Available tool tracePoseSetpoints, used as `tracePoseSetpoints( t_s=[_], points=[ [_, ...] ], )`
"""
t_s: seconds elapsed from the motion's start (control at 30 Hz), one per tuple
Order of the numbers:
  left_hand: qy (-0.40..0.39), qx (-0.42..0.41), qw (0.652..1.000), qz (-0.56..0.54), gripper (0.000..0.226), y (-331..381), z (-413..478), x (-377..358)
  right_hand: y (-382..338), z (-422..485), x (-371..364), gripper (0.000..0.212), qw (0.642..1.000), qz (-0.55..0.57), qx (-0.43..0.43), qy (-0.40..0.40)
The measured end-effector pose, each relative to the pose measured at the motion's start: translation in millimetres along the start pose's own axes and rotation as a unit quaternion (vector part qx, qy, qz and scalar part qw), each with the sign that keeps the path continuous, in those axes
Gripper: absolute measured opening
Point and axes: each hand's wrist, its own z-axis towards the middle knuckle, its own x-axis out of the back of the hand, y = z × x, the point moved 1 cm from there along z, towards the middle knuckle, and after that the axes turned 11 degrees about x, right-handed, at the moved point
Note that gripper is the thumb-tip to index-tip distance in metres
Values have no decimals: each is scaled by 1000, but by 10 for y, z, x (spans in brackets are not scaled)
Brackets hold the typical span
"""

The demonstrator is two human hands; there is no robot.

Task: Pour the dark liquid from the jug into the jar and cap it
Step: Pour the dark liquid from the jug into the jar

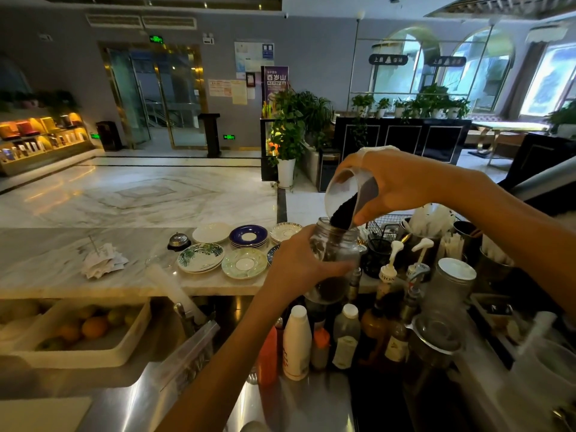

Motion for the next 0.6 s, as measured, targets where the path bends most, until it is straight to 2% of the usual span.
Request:
tracePoseSetpoints(
  t_s=[0.27, 0.37, 0.6],
  points=[
    [6, -16, 1000, 0, 68, 55, -59, 41, -147, -14, 88, 76, 999, -13, -14, -37],
    [4, -16, 1000, -1, 71, 64, -67, 37, -184, 34, 112, 76, 997, -52, -11, -58],
    [6, -9, 1000, 0, 69, 61, -121, 11, -204, 75, 116, 81, 993, -72, -37, -89]
  ],
)
